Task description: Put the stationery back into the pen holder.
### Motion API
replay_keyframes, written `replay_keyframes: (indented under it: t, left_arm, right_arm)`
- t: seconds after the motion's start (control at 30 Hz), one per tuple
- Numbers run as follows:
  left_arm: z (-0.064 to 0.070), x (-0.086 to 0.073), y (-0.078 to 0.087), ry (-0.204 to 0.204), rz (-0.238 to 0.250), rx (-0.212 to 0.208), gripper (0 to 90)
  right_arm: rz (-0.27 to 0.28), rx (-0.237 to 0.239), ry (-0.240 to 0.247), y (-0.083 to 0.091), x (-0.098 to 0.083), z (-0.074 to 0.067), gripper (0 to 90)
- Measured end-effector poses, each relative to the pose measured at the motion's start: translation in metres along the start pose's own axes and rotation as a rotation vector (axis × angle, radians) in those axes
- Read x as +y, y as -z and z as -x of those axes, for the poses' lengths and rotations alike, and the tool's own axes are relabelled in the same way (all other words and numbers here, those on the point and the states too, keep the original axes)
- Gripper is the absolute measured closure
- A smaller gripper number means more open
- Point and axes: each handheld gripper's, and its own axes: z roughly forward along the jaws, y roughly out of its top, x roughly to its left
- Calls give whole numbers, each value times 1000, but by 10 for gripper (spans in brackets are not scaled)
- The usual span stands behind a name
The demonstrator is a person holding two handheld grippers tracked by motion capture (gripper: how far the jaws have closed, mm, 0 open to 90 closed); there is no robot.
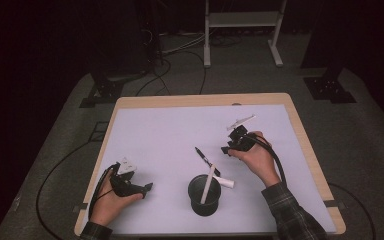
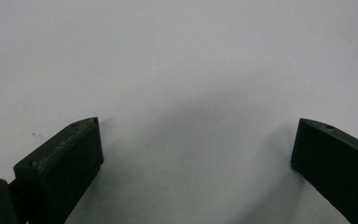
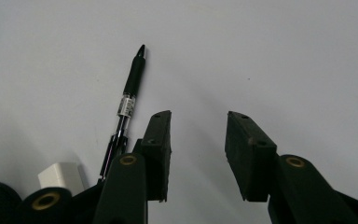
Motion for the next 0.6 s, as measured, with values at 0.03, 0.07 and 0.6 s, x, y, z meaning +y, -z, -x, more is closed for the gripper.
replay_keyframes:
  t: [0.03,0.07,0.6]
  left_arm:
    - [0,0,0,0,0,0,11]
    - [0,0,0,0,0,0,11]
    - [0,0,0,4,0,-2,11]
  right_arm:
    - [-1,2,4,-1,1,0,604]
    - [-3,2,8,-1,2,-1,606]
    - [-28,34,18,-17,26,-9,645]
